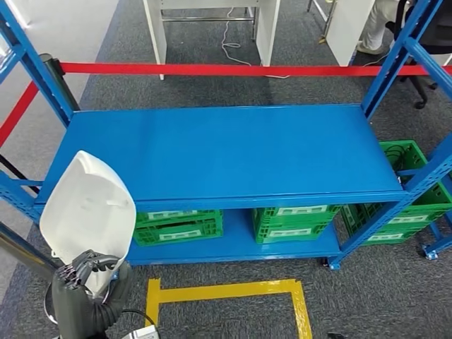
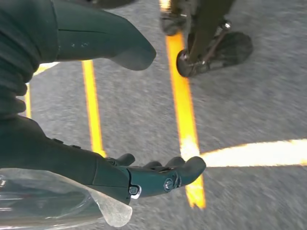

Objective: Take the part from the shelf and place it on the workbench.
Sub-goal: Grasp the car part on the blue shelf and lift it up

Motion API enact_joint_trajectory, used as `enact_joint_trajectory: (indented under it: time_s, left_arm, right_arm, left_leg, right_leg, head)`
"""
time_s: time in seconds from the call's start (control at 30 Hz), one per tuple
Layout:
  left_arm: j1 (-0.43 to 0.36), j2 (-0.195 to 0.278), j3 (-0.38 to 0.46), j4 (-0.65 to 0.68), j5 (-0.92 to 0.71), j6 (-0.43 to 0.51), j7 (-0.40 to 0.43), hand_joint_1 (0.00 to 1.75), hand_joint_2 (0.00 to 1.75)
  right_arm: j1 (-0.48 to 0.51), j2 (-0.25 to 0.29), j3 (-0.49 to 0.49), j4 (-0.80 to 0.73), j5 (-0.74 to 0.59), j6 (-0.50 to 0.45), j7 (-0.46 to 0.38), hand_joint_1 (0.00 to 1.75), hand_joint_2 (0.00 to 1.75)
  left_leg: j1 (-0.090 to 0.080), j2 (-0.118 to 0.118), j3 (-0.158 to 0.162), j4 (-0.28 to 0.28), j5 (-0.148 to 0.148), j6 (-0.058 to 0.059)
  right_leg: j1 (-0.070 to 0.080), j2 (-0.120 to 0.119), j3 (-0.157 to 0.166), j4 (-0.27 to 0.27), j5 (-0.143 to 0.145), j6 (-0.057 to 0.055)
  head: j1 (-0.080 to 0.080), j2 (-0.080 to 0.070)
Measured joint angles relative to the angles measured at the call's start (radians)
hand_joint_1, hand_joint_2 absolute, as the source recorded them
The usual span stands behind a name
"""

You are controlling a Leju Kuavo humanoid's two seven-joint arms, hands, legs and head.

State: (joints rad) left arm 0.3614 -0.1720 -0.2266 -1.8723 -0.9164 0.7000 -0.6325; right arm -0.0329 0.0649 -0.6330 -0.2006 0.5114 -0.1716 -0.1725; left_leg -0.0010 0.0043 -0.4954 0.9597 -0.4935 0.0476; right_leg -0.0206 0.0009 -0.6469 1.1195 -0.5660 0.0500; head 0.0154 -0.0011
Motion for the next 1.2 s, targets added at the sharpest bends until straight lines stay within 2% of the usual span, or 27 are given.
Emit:
enact_joint_trajectory:
  time_s: [0.03,0.07,0.1,0.13,0.2,0.27,0.33,0.4,0.43,0.47,0.53,0.57,0.6,0.63,0.67,0.73,0.77,0.83,0.9,0.93,0.97,1.0,1.07,1.1,1.13,1.17,1.2]
  left_arm:
    - [0.008,-0.001,0.004,-0.002,0.007,0.0,-0.003,1.75,1.75]
    - [0.016,-0.002,0.009,-0.004,0.014,0.0,-0.005,1.75,1.75]
    - [0.022,-0.002,0.015,-0.005,0.019,0.0,-0.007,1.75,1.75]
    - [0.028,-0.002,0.019,-0.007,0.024,0.0,-0.008,1.75,1.75]
    - [0.036,-0.002,0.024,-0.009,0.031,0.0,-0.009,1.75,1.75]
    - [0.045,-0.002,0.029,-0.011,0.041,0.0,-0.006,1.75,1.75]
    - [0.052,-0.002,0.037,-0.012,0.053,0.0,-0.001,1.75,1.75]
    - [0.062,-0.002,0.045,-0.012,0.067,0.0,-0.002,1.75,1.75]
    - [0.069,-0.002,0.049,-0.012,0.073,0.0,-0.006,1.75,1.75]
    - [0.077,-0.002,0.055,-0.012,0.08,0.0,-0.011,1.75,1.75]
    - [0.094,-0.003,0.069,-0.012,0.091,0.0,-0.021,1.75,1.75]
    - [0.101,-0.004,0.077,-0.012,0.097,0.0,-0.026,1.75,1.75]
    - [0.107,-0.004,0.084,-0.012,0.102,0.0,-0.03,1.75,1.75]
    - [0.113,-0.004,0.09,-0.012,0.107,0.0,-0.034,1.75,1.75]
    - [0.118,-0.004,0.095,-0.013,0.11,0.0,-0.038,1.75,1.75]
    - [0.125,-0.005,0.1,-0.016,0.113,0.0,-0.042,1.75,1.75]
    - [0.127,-0.006,0.102,-0.019,0.114,0.0,-0.043,1.75,1.75]
    - [0.131,-0.008,0.109,-0.023,0.114,0.0,-0.048,1.75,1.75]
    - [0.137,-0.012,0.117,-0.028,0.113,0.0,-0.052,1.75,1.75]
    - [0.141,-0.015,0.121,-0.03,0.113,0.0,-0.054,1.75,1.75]
    - [0.145,-0.017,0.123,-0.033,0.112,0.0,-0.056,1.75,1.75]
    - [0.149,-0.02,0.126,-0.037,0.112,0.0,-0.058,1.75,1.75]
    - [0.158,-0.025,0.134,-0.045,0.111,0.0,-0.062,1.75,1.75]
    - [0.162,-0.026,0.138,-0.048,0.111,0.0,-0.063,1.75,1.75]
    - [0.166,-0.027,0.142,-0.051,0.11,0.0,-0.063,1.75,1.75]
    - [0.17,-0.027,0.145,-0.054,0.109,0.0,-0.064,1.75,1.75]
    - [0.175,-0.027,0.147,-0.057,0.109,0.0,-0.064,1.75,1.75]
  right_arm:
    - [0.0,0.0,0.0,0.0,0.008,0.0,0.01,0.0,1.75]
    - [0.0,0.001,0.001,0.0,0.016,0.0,0.018,0.0,1.75]
    - [0.0,0.001,0.001,0.0,0.023,0.0,0.026,0.0,1.75]
    - [0.0,0.001,0.002,0.0,0.027,-0.001,0.03,0.0,1.75]
    - [-0.002,0.001,0.002,0.0,0.034,0.0,0.034,0.0,1.75]
    - [-0.006,0.001,0.005,0.0,0.044,0.013,0.023,0.0,1.75]
    - [-0.009,0.002,0.008,0.0,0.061,0.032,0.006,0.0,1.75]
    - [-0.008,0.003,0.015,0.0,0.081,0.045,-0.006,0.0,1.75]
    - [-0.008,0.004,0.019,0.001,0.09,0.049,-0.013,0.0,1.75]
    - [-0.009,0.005,0.024,0.001,0.099,0.053,-0.022,0.0,1.75]
    - [-0.012,0.005,0.033,0.0,0.114,0.061,-0.042,0.0,1.75]
    - [-0.013,0.005,0.037,0.0,0.12,0.065,-0.051,0.0,1.75]
    - [-0.014,0.005,0.041,0.0,0.125,0.068,-0.059,0.0,1.75]
    - [-0.015,0.005,0.046,0.0,0.129,0.07,-0.064,0.0,1.75]
    - [-0.016,0.006,0.05,0.0,0.133,0.072,-0.069,0.0,1.75]
    - [-0.018,0.01,0.057,0.0,0.138,0.075,-0.075,0.0,1.75]
    - [-0.019,0.011,0.059,0.0,0.14,0.076,-0.077,0.0,1.75]
    - [-0.021,0.014,0.064,0.0,0.146,0.081,-0.082,0.0,1.75]
    - [-0.021,0.015,0.072,0.001,0.154,0.085,-0.086,0.0,1.75]
    - [-0.02,0.016,0.074,0.001,0.158,0.086,-0.086,0.0,1.75]
    - [-0.02,0.017,0.076,0.001,0.162,0.087,-0.085,0.0,1.75]
    - [-0.02,0.019,0.078,0.001,0.165,0.088,-0.082,0.0,1.75]
    - [-0.021,0.023,0.081,0.001,0.171,0.09,-0.074,0.0,1.75]
    - [-0.021,0.025,0.082,0.001,0.174,0.091,-0.069,0.0,1.75]
    - [-0.022,0.027,0.084,0.002,0.178,0.092,-0.063,0.0,1.75]
    - [-0.022,0.028,0.085,0.002,0.183,0.093,-0.058,0.0,1.75]
    - [-0.024,0.028,0.088,0.002,0.187,0.094,-0.053,0.0,1.75]
  left_leg:
    - [-0.002,0.001,-0.013,0.001,0.01,0.002]
    - [-0.004,0.002,-0.026,0.003,0.019,0.002]
    - [-0.006,0.004,-0.039,0.005,0.028,0.002]
    - [-0.008,0.004,-0.052,0.009,0.036,0.001]
    - [-0.008,0.005,-0.074,0.021,0.047,-0.003]
    - [-0.011,0.005,-0.089,0.035,0.056,-0.011]
    - [-0.013,0.005,-0.095,0.042,0.068,-0.023]
    - [-0.01,0.004,-0.103,0.047,0.067,-0.035]
    - [-0.008,0.002,-0.11,0.063,0.044,-0.042]
    - [-0.006,0.001,-0.121,0.096,0.003,-0.049]
    - [-0.001,0.0,-0.148,0.214,-0.099,-0.059]
    - [0.0,0.0,-0.157,0.276,-0.13,-0.062]
    - [0.001,0.0,-0.156,0.317,-0.136,-0.064]
    - [0.001,0.0,-0.14,0.324,-0.121,-0.063]
    - [0.001,0.0,-0.107,0.291,-0.091,-0.06]
    - [-0.002,-0.002,-0.01,0.149,-0.05,-0.046]
    - [-0.003,-0.002,0.032,0.079,-0.048,-0.039]
    - [-0.009,-0.003,0.065,0.008,-0.059,-0.029]
    - [-0.009,0.0,0.052,-0.002,-0.046,-0.02]
    - [-0.007,0.002,0.042,-0.005,-0.036,-0.014]
    - [-0.005,0.004,0.029,-0.007,-0.023,-0.007]
    - [-0.004,0.006,0.016,-0.008,-0.012,-0.002]
    - [-0.006,0.007,-0.015,-0.005,0.01,0.002]
    - [-0.007,0.007,-0.032,-0.002,0.021,0.002]
    - [-0.008,0.008,-0.05,0.003,0.033,0.001]
    - [-0.008,0.008,-0.069,0.008,0.044,-0.001]
    - [-0.008,0.008,-0.087,0.016,0.054,-0.004]
  right_leg:
    - [0.0,0.0,-0.016,0.068,-0.043,0.001]
    - [0.0,0.0,-0.024,0.126,-0.064,0.003]
    - [0.0,0.0,-0.019,0.158,-0.061,0.003]
    - [0.001,-0.001,0.003,0.153,-0.037,0.002]
    - [0.001,-0.001,0.095,0.041,0.018,-0.002]
    - [0.002,0.0,0.193,-0.103,0.016,-0.008]
    - [0.007,0.002,0.222,-0.161,-0.003,-0.017]
    - [0.007,-0.001,0.206,-0.162,0.006,-0.032]
    - [0.006,-0.004,0.198,-0.162,0.014,-0.041]
    - [0.004,-0.006,0.187,-0.162,0.024,-0.049]
    - [0.005,-0.008,0.164,-0.16,0.043,-0.057]
    - [0.006,-0.009,0.152,-0.157,0.053,-0.057]
    - [0.007,-0.01,0.14,-0.153,0.063,-0.057]
    - [0.008,-0.011,0.126,-0.147,0.071,-0.056]
    - [0.009,-0.011,0.112,-0.141,0.078,-0.055]
    - [0.012,-0.011,0.087,-0.129,0.089,-0.051]
    - [0.013,-0.011,0.079,-0.125,0.096,-0.047]
    - [0.012,-0.011,0.067,-0.124,0.112,-0.036]
    - [0.01,-0.01,0.058,-0.124,0.123,-0.023]
    - [0.009,-0.009,0.05,-0.114,0.107,-0.018]
    - [0.009,-0.007,0.038,-0.088,0.073,-0.015]
    - [0.008,-0.006,0.023,-0.044,0.021,-0.012]
    - [0.008,-0.005,0.001,0.074,-0.076,-0.008]
    - [0.008,-0.005,0.002,0.122,-0.09,-0.006]
    - [0.008,-0.005,0.014,0.148,-0.075,-0.004]
    - [0.008,-0.005,0.037,0.144,-0.041,-0.003]
    - [0.007,-0.005,0.076,0.109,-0.004,-0.002]
  head:
    - [0.002,0.0]
    - [0.002,0.0]
    - [0.002,0.0]
    - [0.002,0.0]
    - [0.002,0.0]
    - [0.001,0.0]
    - [0.0,0.0]
    - [-0.001,0.0]
    - [-0.002,0.0]
    - [-0.003,0.0]
    - [-0.005,0.0]
    - [-0.005,0.0]
    - [-0.005,0.0]
    - [-0.005,0.0]
    - [-0.005,0.0]
    - [-0.005,0.0]
    - [-0.005,0.0]
    - [-0.004,0.0]
    - [-0.004,0.0]
    - [-0.004,0.0]
    - [-0.002,0.0]
    - [0.0,0.0]
    - [0.002,0.0]
    - [0.002,0.0]
    - [0.002,0.0]
    - [0.002,0.0]
    - [0.002,0.0]
